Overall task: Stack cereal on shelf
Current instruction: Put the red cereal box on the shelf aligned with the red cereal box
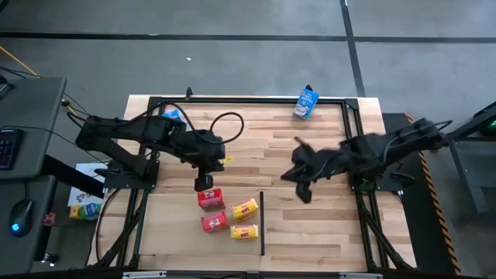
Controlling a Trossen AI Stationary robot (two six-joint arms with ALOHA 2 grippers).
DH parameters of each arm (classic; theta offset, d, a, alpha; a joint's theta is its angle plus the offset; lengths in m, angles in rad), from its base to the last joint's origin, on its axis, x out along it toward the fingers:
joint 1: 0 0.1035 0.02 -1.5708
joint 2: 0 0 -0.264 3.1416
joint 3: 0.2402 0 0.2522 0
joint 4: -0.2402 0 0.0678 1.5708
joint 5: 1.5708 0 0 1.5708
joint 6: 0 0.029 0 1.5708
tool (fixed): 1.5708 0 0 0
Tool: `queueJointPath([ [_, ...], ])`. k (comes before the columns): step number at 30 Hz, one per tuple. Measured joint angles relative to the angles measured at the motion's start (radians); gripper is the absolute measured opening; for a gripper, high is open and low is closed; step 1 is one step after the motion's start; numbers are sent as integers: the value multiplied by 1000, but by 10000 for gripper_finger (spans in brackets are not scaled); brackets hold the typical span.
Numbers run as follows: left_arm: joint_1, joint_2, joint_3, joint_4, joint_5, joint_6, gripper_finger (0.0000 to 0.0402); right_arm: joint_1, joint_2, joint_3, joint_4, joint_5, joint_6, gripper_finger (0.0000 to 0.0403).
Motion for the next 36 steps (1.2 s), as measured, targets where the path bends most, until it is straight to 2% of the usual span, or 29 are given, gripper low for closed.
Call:
queueJointPath([
  [8, -25, 29, -17, -22, -21, -29, 0, 9, 164, -2, -2, 13, -32, 0],
  [12, -48, 42, -16, -25, -50, -88, 0, -1, 190, -2, -15, 11, -41, 0],
  [15, -60, 63, -17, -100, -45, -160, 0, -8, 189, -2, -23, 12, -41, 0],
  [20, -55, 86, -17, -137, 99, -240, 0, -9, 178, -2, -29, 16, -53, 0],
  [23, -49, 85, -17, -136, 120, -263, 0, -10, 176, -2, -31, 23, -59, 0],
  [28, -39, 132, -17, -132, 194, -219, 0, -10, 175, -2, -30, 24, -59, 0],
  [32, -29, 187, -17, -131, 205, -167, 0, -10, 175, -2, -21, 24, -59, 0],
  [36, -15, 225, -17, -132, 275, -157, 0, -9, 175, -2, -14, 24, -55, 0],
])
